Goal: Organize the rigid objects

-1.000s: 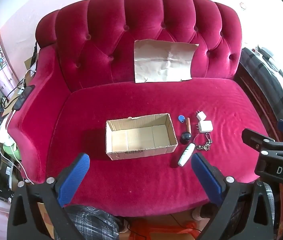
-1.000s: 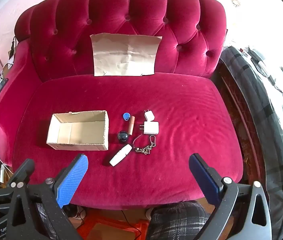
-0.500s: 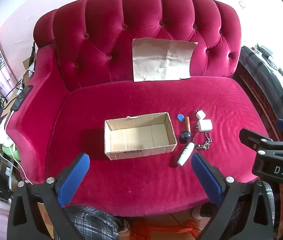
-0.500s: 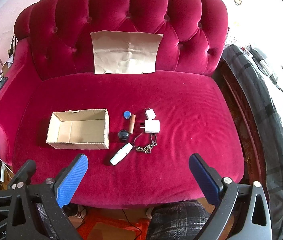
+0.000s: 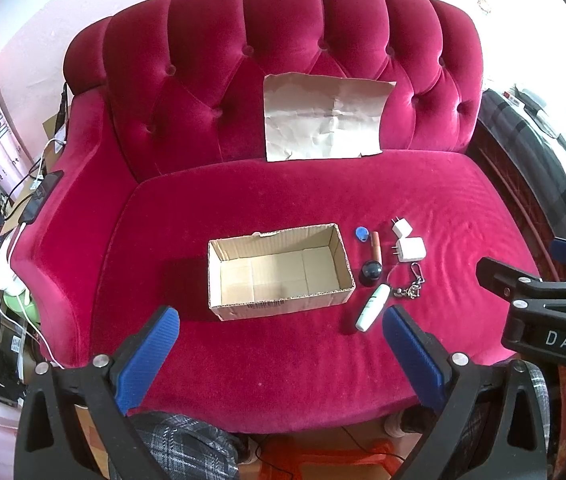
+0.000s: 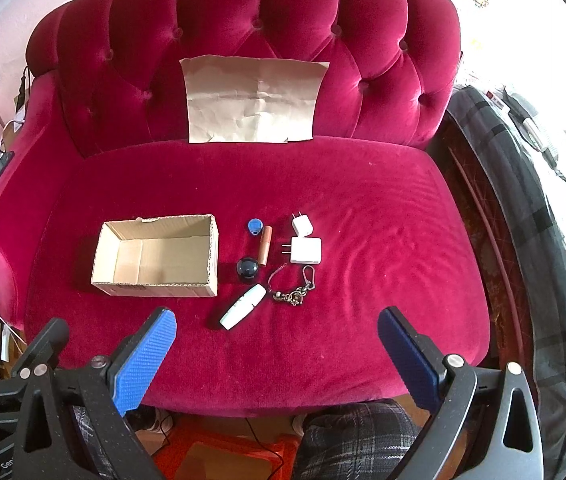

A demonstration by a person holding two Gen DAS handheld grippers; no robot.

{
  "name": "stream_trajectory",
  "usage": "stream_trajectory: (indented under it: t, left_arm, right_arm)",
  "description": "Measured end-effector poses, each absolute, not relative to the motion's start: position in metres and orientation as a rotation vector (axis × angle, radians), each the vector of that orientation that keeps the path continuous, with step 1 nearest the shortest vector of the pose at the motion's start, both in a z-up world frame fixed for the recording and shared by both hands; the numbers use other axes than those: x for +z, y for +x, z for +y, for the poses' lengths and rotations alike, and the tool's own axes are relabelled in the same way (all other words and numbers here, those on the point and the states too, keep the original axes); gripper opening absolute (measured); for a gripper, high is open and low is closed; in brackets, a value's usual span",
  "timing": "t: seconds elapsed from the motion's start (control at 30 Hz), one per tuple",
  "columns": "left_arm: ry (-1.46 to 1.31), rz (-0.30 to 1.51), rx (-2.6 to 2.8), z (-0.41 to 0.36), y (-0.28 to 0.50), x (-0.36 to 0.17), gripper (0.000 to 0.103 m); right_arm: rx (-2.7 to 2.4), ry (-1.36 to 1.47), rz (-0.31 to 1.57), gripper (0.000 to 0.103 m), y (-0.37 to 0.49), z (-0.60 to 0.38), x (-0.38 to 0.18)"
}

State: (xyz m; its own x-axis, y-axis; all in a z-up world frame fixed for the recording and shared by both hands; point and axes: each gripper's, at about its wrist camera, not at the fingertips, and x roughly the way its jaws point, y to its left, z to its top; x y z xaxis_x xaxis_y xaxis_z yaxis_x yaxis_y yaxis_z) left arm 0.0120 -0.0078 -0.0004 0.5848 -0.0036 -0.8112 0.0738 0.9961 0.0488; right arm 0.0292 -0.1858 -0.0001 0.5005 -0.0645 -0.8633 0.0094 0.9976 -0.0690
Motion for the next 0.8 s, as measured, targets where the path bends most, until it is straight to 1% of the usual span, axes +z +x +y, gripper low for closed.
stream_trajectory:
  t: [0.8]
  left_arm:
    - [0.059,0.946,-0.053,0.001,0.03,0.0,0.103]
  right_arm:
    - [-0.054,-0.058,1.037,0.103,0.049,-0.19,0.002]
